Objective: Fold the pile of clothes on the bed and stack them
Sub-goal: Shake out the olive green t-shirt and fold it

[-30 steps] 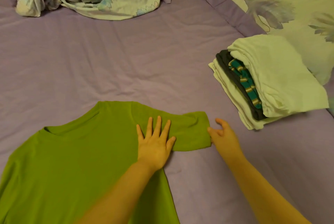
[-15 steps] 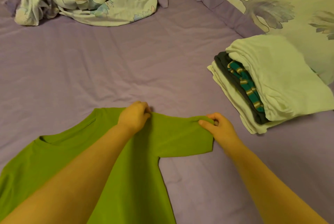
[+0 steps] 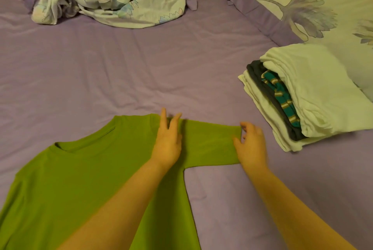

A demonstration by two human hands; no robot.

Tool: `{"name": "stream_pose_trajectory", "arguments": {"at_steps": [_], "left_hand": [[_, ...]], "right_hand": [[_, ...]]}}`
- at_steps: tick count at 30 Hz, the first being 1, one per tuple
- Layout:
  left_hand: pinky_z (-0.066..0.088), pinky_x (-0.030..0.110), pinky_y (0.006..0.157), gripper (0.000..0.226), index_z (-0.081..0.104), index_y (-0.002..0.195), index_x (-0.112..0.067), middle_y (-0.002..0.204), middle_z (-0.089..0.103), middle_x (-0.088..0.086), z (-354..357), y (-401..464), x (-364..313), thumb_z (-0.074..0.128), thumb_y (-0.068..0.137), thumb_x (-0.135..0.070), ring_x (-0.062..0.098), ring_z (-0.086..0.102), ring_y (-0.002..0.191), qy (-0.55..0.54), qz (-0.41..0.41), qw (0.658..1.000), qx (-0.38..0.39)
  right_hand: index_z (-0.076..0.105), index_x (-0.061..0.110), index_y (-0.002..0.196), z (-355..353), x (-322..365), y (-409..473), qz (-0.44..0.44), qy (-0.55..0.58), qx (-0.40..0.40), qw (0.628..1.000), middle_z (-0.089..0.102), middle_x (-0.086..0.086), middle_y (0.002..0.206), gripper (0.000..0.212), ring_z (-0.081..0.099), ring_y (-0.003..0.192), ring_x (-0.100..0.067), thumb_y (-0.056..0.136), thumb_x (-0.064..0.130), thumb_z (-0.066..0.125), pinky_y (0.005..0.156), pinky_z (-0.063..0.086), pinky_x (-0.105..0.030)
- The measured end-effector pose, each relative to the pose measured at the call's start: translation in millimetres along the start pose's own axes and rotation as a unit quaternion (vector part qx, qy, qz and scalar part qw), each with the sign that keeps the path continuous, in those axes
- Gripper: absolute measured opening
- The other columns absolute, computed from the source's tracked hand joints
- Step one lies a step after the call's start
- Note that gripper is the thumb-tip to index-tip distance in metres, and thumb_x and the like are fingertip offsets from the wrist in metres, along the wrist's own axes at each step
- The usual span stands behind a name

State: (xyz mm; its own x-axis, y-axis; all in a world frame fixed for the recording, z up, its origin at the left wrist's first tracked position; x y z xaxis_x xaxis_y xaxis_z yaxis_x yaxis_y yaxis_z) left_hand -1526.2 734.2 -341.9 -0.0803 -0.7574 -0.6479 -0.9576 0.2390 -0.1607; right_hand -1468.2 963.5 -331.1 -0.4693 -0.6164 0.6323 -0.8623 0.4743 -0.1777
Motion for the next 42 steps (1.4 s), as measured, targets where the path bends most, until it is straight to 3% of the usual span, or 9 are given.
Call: {"name": "stream_pose_trajectory", "arguments": {"at_steps": [2, 6, 10, 17, 26, 31, 37, 40, 42], "left_hand": [[0.011, 0.044, 0.117, 0.067, 0.025, 0.15, -0.023, 0.159, -0.009, 0.014, 8.9, -24.5, 3.9, 0.057, 0.092, -0.021, 0.033, 0.004, 0.147, 0.154, 0.028, 0.988, -0.007], [-0.002, 0.052, 0.116, 0.058, 0.014, 0.151, -0.038, 0.16, -0.015, 0.006, 17.9, -66.1, 33.5, 0.027, 0.097, -0.057, 0.031, -0.011, 0.147, 0.269, -0.059, 0.961, 0.031], [-0.003, 0.048, 0.117, 0.057, 0.011, 0.151, -0.038, 0.161, -0.007, 0.005, 1.0, -109.1, 64.0, 0.025, 0.099, -0.054, 0.028, -0.007, 0.148, 0.243, -0.121, 0.962, 0.036], [0.01, 0.041, 0.119, 0.05, 0.025, 0.148, -0.032, 0.16, 0.01, 0.0, -34.8, -195.4, 96.4, 0.037, 0.1, -0.036, 0.021, 0.008, 0.147, 0.202, -0.145, 0.965, 0.083], [0.026, 0.034, 0.109, 0.033, 0.054, 0.128, -0.031, 0.134, 0.051, -0.005, -152.8, -303.2, 184.9, 0.044, 0.096, -0.031, 0.018, 0.043, 0.125, 0.19, -0.262, 0.942, -0.089], [0.031, 0.037, 0.104, 0.045, 0.047, 0.135, -0.003, 0.136, 0.051, 0.019, -203.7, -344.4, 264.0, 0.057, 0.093, -0.014, 0.032, 0.046, 0.126, -0.012, -0.395, 0.895, -0.208], [0.04, 0.035, 0.099, 0.048, 0.048, 0.132, 0.001, 0.129, 0.057, 0.022, -199.4, -322.6, 313.3, 0.065, 0.089, -0.014, 0.03, 0.056, 0.116, -0.238, -0.409, 0.862, -0.185], [0.049, 0.039, 0.08, 0.008, 0.063, 0.087, -0.008, 0.086, 0.064, 0.017, -193.6, -304.2, 313.9, 0.069, 0.086, -0.013, 0.024, 0.06, 0.078, -0.315, -0.396, 0.852, -0.136], [0.043, 0.029, 0.064, 0.023, 0.055, 0.068, -0.018, 0.067, 0.057, 0.004, -203.8, -294.7, 312.9, 0.068, 0.086, -0.013, 0.014, 0.05, 0.061, -0.341, -0.364, 0.854, -0.149]], "right_hand": [[0.059, 0.017, 0.123, 6.7, 22.0, -20.9, -0.117, -0.102, -0.019, 0.988, 0.053, -0.009, 0.125, 0.034, 0.047, 0.114, -0.029, 0.09, 0.015, 0.06, 0.094, 0.04, -0.044], [0.053, 0.035, 0.132, 49.5, 28.0, -46.7, -0.189, -0.239, 0.141, 0.942, 0.045, 0.007, 0.141, 0.036, 0.037, 0.128, -0.018, 0.096, 0.037, 0.049, 0.099, 0.032, -0.031], [0.061, 0.027, 0.125, 45.3, 27.0, -52.8, -0.08, -0.155, 0.123, 0.977, 0.053, -0.002, 0.135, 0.032, 0.043, 0.124, -0.026, 0.093, 0.03, 0.058, 0.1, 0.037, -0.037], [0.065, 0.002, 0.115, 97.8, 89.7, -133.4, -0.084, 0.054, 0.233, 0.967, 0.064, -0.016, 0.119, 0.029, 0.059, 0.11, -0.028, 0.086, 0.006, 0.066, 0.099, 0.042, -0.035], [0.06, 0.018, 0.125, 203.8, 154.2, -275.9, -0.265, -0.1, 0.359, 0.89, 0.059, -0.003, 0.128, 0.033, 0.05, 0.12, -0.02, 0.092, 0.021, 0.058, 0.103, 0.034, -0.027], [0.052, 0.032, 0.132, 248.6, 195.6, -315.5, -0.348, -0.192, 0.35, 0.849, 0.048, 0.01, 0.141, 0.037, 0.035, 0.133, -0.012, 0.095, 0.037, 0.049, 0.105, 0.031, -0.025], [0.051, 0.032, 0.133, 294.4, 251.9, -319.9, -0.359, -0.231, 0.312, 0.849, 0.05, 0.008, 0.14, 0.037, 0.038, 0.131, -0.018, 0.096, 0.037, 0.046, 0.1, 0.036, -0.035], [0.055, 0.017, 0.131, 305.8, 277.9, -302.7, -0.342, -0.22, 0.307, 0.86, 0.057, -0.009, 0.133, 0.037, 0.051, 0.122, -0.028, 0.096, 0.03, 0.05, 0.1, 0.041, -0.039], [0.055, 0.009, 0.129, 307.2, 300.7, -289.2, -0.346, -0.188, 0.298, 0.87, 0.057, -0.014, 0.131, 0.037, 0.054, 0.118, -0.031, 0.095, 0.024, 0.053, 0.1, 0.04, -0.038]]}}
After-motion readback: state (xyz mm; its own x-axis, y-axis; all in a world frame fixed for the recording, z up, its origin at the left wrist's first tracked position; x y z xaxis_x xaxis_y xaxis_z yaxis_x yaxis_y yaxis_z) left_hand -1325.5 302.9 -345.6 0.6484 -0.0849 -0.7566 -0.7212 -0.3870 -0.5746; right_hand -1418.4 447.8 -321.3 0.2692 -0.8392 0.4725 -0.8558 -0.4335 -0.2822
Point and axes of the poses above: each hand's wrist, its own y-axis towards the middle knuckle, its own z-axis out of the palm, x = y × z, the point moved 7 cm from there along y, towards the middle knuckle
